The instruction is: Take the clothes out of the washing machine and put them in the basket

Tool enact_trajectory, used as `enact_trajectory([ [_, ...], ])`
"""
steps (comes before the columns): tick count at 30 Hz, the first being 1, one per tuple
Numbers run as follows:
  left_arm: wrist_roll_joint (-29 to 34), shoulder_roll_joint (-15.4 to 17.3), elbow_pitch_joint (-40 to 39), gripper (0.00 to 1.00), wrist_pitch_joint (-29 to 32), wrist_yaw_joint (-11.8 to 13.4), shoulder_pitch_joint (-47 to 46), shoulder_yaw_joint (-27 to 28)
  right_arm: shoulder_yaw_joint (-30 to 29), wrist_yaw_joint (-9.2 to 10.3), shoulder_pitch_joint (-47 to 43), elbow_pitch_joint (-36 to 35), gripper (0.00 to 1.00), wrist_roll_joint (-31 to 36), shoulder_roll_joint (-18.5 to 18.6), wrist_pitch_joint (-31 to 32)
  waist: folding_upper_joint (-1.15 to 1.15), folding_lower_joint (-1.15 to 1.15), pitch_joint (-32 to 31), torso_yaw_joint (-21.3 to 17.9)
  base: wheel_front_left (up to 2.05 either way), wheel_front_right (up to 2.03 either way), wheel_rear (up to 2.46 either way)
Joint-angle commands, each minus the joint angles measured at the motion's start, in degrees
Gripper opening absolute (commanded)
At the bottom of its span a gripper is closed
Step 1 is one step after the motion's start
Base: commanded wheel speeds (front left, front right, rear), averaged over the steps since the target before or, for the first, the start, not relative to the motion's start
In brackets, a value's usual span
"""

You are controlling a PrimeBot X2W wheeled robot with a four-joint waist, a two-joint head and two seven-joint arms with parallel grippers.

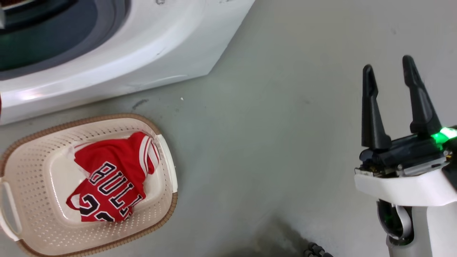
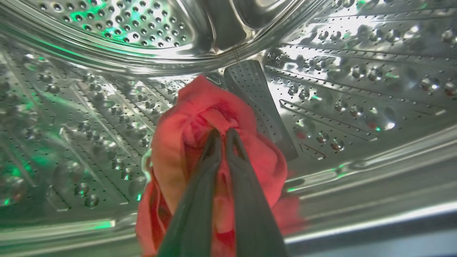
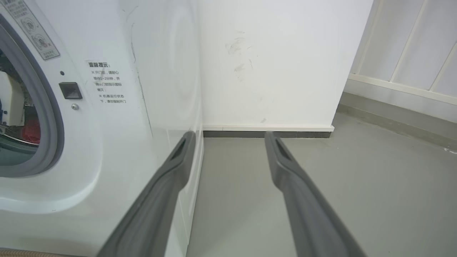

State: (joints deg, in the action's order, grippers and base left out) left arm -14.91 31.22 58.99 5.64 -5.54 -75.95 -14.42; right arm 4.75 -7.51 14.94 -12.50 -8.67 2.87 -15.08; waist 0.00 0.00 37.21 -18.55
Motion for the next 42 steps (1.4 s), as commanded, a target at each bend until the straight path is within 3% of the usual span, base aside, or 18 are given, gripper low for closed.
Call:
enact_trajectory([
  [1, -0.5, -0.5, 0.3, 0.0, -1.9, 0.1, 1.6, 0.2, 0.1, 0.04, -0.8, 0.2, 1.0, 0.3, 0.0, -0.1, 0.0, 0.0, -2.1, 0.6, 0.0, 0.0, 0.0],
  [16, -4.9, -6.3, -0.8, 0.0, -19.5, 2.5, 19.3, 2.4, -0.1, 0.04, -7.1, 1.9, 1.0, 3.5, 0.0, -0.1, 0.0, 0.0, -14.8, 3.5, 0.0, 0.0, 0.0],
  [35, -4.4, -11.0, -26.9, 0.0, -21.0, 8.3, 48.8, 4.7, 0.0, 0.04, -13.7, 3.4, 1.0, 6.3, 0.0, -0.1, 0.0, 0.0, -26.7, 6.5, 0.0, 0.0, 0.0],
  [42, -3.5, -12.5, -35.4, 0.0, -20.2, 9.6, 59.7, 2.7, -0.3, 0.04, -15.6, 3.7, 1.0, 6.6, 0.0, -0.1, 0.0, 0.0, -29.2, 7.1, 0.0, 0.0, 0.0],
])
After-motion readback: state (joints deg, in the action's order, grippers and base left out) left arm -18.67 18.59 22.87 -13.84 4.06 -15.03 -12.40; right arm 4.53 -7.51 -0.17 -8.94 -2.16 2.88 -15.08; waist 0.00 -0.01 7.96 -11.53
